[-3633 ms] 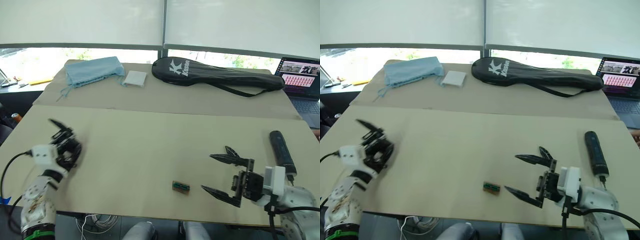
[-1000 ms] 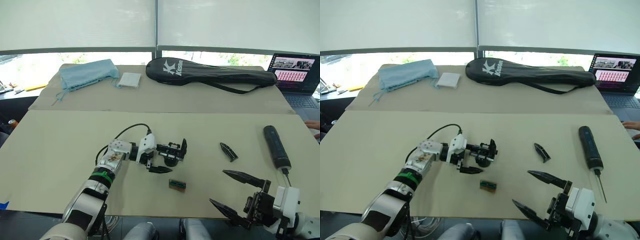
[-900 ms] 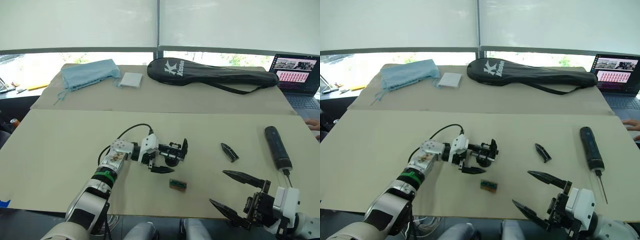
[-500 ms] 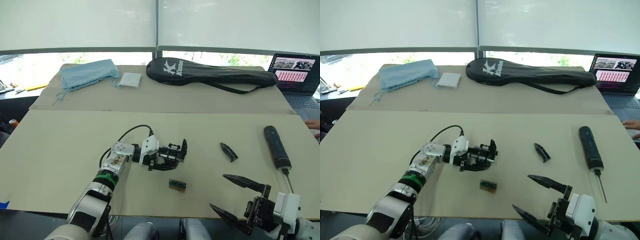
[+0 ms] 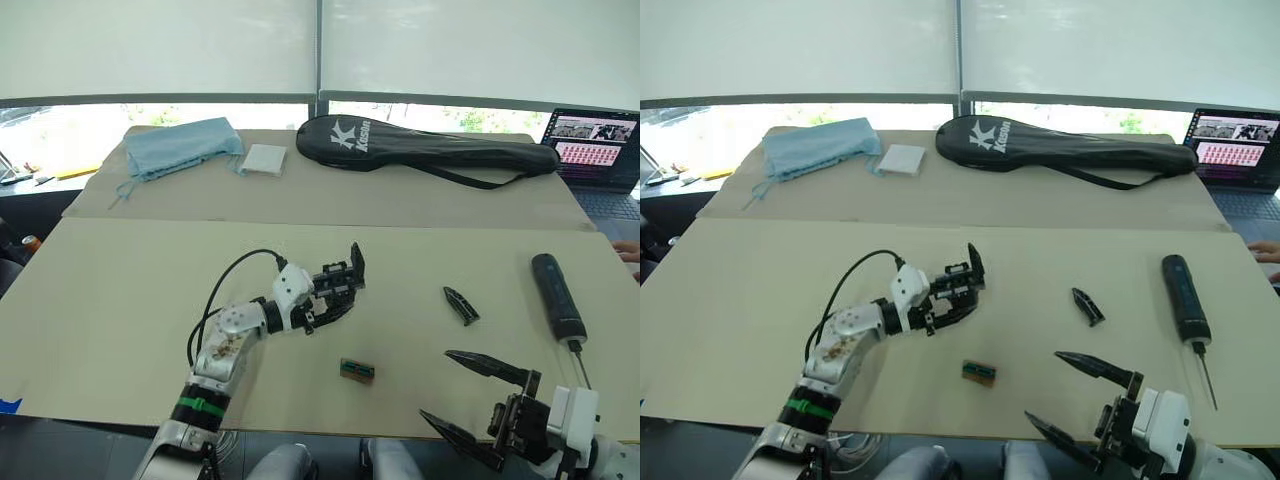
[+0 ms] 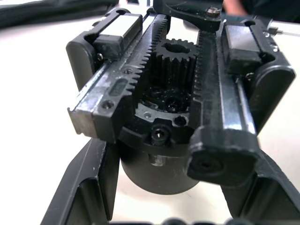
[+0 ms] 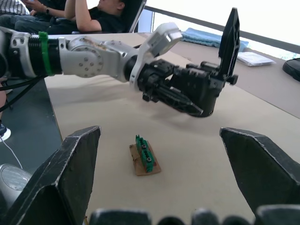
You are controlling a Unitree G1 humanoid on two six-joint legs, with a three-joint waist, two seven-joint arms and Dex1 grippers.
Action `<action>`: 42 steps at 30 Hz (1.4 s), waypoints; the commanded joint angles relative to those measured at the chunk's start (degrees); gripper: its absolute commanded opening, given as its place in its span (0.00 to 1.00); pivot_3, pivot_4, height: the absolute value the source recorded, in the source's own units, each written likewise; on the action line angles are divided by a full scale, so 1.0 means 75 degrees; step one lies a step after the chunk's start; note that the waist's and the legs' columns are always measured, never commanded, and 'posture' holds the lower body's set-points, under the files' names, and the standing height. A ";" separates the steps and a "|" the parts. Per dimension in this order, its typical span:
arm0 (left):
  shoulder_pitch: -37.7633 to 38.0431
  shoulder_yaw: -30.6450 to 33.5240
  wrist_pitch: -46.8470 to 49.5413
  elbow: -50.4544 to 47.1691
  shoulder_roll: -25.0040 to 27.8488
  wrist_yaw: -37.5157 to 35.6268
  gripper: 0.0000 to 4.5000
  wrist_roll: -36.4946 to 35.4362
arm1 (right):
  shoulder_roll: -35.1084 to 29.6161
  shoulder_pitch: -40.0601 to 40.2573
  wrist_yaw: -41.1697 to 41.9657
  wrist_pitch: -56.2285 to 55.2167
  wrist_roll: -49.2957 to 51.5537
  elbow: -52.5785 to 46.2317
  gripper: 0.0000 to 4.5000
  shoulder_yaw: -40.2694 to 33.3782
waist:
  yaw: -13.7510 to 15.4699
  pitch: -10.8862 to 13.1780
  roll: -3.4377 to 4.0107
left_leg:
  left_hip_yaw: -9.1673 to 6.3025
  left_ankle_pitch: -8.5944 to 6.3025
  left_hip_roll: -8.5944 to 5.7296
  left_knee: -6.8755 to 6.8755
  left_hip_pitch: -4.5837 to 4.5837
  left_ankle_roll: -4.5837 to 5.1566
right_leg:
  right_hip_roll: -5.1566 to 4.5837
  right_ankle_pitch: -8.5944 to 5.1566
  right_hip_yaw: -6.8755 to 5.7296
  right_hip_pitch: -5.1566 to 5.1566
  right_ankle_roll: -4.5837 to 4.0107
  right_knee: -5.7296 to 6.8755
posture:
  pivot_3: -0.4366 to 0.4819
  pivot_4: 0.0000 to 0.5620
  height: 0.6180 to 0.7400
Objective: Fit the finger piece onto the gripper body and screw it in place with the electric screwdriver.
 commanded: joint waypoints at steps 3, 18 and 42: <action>0.0030 -0.0118 0.0017 -0.0661 -0.0183 0.0744 0.52 0.0140 | -0.0140 -0.0098 0.0019 -0.0051 0.0124 -0.0202 1.00 -0.0112 | 0.0000 0.0001 -0.0001 | 0.0000 -0.0002 0.0001 0.0001 0.0001 -0.0005 | -0.0001 0.0000 0.0000 0.0002 0.0000 0.0002 | 0.48 0.27 1.00; 0.0110 -0.0533 0.0784 -0.0786 0.0090 0.0744 0.52 0.0172 | -0.0369 -0.0467 -0.0103 0.0220 0.0284 -0.0200 1.00 -0.0180 | 0.0002 -0.0001 0.0001 | 0.0000 -0.0002 0.0000 0.0000 0.0002 -0.0005 | -0.0001 0.0000 -0.0001 0.0003 0.0001 0.0001 | 0.48 0.27 1.00; -0.2982 -0.0101 -0.2493 0.4718 0.1265 -0.4290 0.99 -0.0512 | -0.0509 -0.0640 -0.0158 0.0560 0.0507 -0.0320 1.00 -0.0143 | -0.0004 -0.0004 0.0003 | -0.0001 0.0004 -0.0015 0.0004 0.0004 -0.0006 | -0.0004 0.0005 -0.0020 0.0005 0.0001 -0.0001 | 0.48 0.27 1.00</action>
